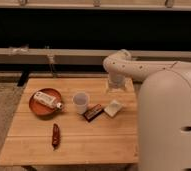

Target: Place the eraser in the ceramic cup

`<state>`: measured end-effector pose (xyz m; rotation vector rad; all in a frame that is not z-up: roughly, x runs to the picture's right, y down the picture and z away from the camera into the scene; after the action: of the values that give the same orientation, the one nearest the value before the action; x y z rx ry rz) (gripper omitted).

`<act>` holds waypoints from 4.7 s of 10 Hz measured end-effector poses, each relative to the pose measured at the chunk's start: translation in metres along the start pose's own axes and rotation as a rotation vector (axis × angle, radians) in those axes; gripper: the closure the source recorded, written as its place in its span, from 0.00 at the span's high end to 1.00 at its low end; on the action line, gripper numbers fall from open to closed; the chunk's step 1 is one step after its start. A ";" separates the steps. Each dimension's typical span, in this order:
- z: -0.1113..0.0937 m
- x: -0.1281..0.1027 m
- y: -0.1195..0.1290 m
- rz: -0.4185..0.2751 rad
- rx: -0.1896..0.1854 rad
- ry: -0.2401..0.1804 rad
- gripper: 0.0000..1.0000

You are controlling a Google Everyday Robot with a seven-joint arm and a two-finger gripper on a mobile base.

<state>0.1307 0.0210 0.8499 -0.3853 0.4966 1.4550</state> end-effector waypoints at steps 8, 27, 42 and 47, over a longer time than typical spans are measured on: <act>0.000 0.000 0.000 0.000 0.000 0.000 0.80; -0.029 0.020 0.025 -0.066 -0.025 -0.066 0.80; -0.027 0.020 0.149 -0.393 -0.095 -0.077 0.80; -0.001 0.009 0.155 -0.389 -0.063 -0.036 0.80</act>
<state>-0.0227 0.0414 0.8512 -0.4764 0.3250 1.1002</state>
